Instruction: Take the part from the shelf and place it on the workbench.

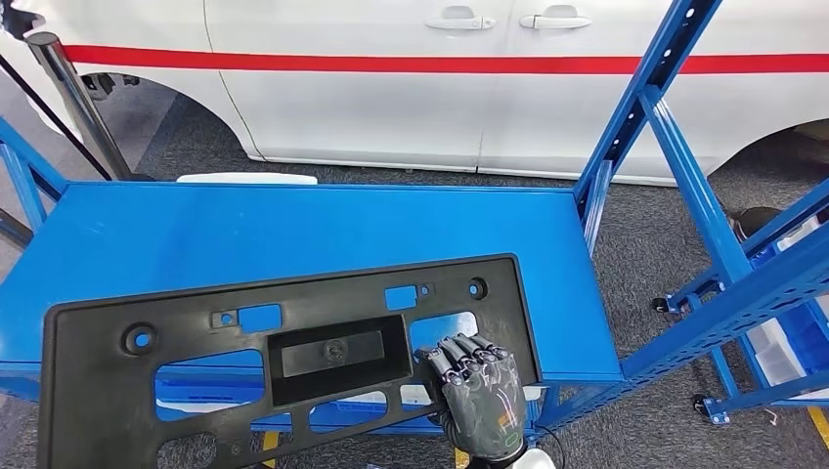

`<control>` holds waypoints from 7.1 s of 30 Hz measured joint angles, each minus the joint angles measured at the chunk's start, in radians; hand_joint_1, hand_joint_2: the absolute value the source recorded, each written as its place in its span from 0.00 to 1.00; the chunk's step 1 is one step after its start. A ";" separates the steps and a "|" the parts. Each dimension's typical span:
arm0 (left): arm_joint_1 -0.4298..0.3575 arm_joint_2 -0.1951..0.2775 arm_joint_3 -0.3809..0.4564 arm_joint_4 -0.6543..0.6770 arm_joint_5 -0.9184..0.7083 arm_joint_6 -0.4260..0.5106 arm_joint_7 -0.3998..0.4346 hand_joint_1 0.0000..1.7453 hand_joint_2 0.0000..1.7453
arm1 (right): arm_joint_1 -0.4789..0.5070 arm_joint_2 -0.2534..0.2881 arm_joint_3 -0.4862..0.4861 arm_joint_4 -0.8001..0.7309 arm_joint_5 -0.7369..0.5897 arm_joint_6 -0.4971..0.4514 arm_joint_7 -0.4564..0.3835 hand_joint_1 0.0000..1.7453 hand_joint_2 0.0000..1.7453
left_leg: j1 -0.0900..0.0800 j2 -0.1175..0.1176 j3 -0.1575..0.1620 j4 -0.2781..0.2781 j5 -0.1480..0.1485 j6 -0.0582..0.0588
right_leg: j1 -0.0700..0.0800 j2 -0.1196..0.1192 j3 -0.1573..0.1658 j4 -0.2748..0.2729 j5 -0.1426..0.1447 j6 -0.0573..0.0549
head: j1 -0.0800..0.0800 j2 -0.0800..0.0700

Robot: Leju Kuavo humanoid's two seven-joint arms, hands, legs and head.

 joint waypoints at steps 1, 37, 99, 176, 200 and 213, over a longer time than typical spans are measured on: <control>0.000 0.000 0.000 0.000 0.000 0.000 0.000 0.00 1.00 | 0.001 0.000 -0.002 0.002 -0.001 0.000 -0.001 1.00 1.00 | 0.002 -0.001 0.000 0.003 -0.001 -0.003 | -0.004 0.000 0.015 -0.041 0.035 0.002 | 0.000 0.000; -0.002 -0.008 0.019 0.000 0.000 -0.017 -0.021 0.00 1.00 | 0.010 0.025 -0.022 0.029 0.017 0.000 0.008 1.00 1.00 | -0.009 0.006 0.020 0.017 -0.024 -0.024 | 0.013 -0.002 0.078 -0.224 0.130 -0.028 | -0.001 0.000; -0.007 -0.017 0.021 0.000 -0.015 -0.017 -0.019 0.00 1.00 | -0.040 0.054 -0.006 0.097 0.031 0.000 0.064 1.00 1.00 | -0.016 0.013 0.001 0.006 0.007 -0.022 | 0.030 -0.007 0.123 -0.254 0.122 -0.043 | -0.004 0.000; 0.002 -0.027 0.074 0.000 0.001 0.006 -0.041 0.00 1.00 | 0.258 0.230 -0.442 -0.172 -0.405 -0.003 -0.325 1.00 1.00 | 0.004 -0.040 0.082 -0.002 -0.071 -0.044 | 0.018 0.086 0.051 -0.239 0.165 -0.023 | -0.010 0.000; 0.005 -0.032 0.095 0.000 0.002 0.010 -0.039 0.00 1.00 | 0.291 0.251 -0.497 -0.205 -0.440 -0.005 -0.358 1.00 1.00 | -0.002 0.013 -0.040 0.281 -0.207 -0.057 | 0.021 0.030 0.047 -0.249 0.176 -0.052 | -0.006 0.000; 0.007 -0.032 0.099 0.000 0.004 0.020 -0.038 0.00 1.00 | 0.323 0.276 -0.540 -0.241 -0.476 -0.007 -0.417 1.00 1.00 | 0.002 0.014 0.068 -0.004 -0.063 -0.013 | 0.017 0.011 -0.076 -0.015 0.068 0.004 | -0.002 0.000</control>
